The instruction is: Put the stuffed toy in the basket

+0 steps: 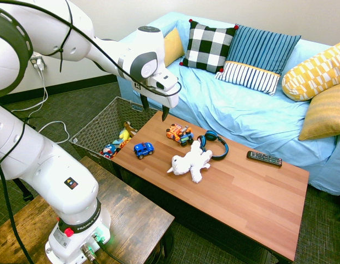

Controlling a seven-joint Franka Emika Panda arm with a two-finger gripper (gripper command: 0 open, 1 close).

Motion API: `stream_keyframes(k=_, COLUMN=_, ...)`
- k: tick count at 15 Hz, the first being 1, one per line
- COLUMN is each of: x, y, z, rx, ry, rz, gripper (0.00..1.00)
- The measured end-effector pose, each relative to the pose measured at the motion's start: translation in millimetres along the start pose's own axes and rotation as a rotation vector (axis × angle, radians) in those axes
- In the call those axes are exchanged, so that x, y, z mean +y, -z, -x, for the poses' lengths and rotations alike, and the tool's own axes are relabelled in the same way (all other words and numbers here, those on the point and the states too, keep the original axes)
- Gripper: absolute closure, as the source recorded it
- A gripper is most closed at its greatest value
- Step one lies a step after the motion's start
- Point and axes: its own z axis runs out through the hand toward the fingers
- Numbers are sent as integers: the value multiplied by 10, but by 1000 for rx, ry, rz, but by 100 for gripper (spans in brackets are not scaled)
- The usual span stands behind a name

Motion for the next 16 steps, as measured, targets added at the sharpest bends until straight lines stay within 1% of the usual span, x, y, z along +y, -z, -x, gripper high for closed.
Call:
stream_keyframes(k=2, x=-11, y=1, z=-14, rx=0, ry=-2, rz=-2, gripper=0)
stream_keyframes(k=4, x=-14, y=28, z=-159, rx=19, ry=-45, rz=-29, gripper=0)
stream_keyframes(k=6, x=69, y=40, z=-554, rx=41, ry=-135, rz=-61, gripper=0)
stream_keyframes(k=8, x=212, y=-90, z=-1029, rx=48, ry=-224, rz=-71, gripper=0)
stream_keyframes(k=10, x=301, y=-352, z=-1429, rx=46, ry=-296, rz=-72, gripper=0)
stream_keyframes(k=12, x=331, y=-711, z=-1659, rx=33, ry=-362, rz=-57, gripper=0)
stream_keyframes(k=16, x=331, y=-1476, z=-1746, rx=-9, ry=-451, rz=11, gripper=0)
